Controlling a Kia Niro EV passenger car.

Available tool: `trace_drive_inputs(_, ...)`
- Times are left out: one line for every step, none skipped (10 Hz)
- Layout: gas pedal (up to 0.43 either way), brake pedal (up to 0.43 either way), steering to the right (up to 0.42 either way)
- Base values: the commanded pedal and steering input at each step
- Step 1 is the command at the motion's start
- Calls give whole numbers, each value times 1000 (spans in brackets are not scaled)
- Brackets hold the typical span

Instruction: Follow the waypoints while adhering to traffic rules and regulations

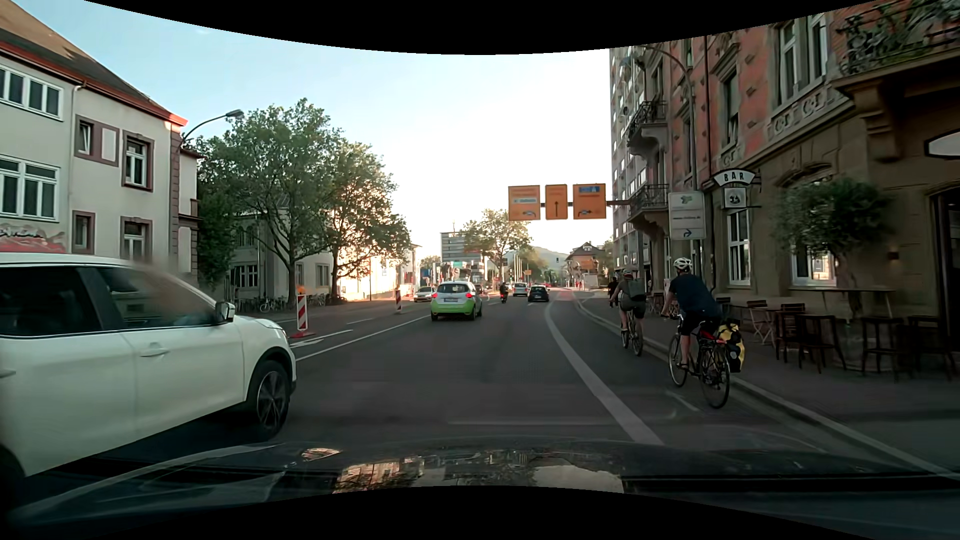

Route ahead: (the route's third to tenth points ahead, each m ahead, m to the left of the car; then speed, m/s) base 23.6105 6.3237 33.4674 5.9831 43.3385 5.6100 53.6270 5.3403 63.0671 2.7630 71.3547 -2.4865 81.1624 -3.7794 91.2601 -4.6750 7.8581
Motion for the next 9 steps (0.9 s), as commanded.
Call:
trace_drive_inputs(150,0,6)
trace_drive_inputs(138,0,8)
trace_drive_inputs(138,0,6)
trace_drive_inputs(138,0,6)
trace_drive_inputs(138,0,5)
trace_drive_inputs(138,0,5)
trace_drive_inputs(138,0,5)
trace_drive_inputs(138,0,5)
trace_drive_inputs(138,0,5)
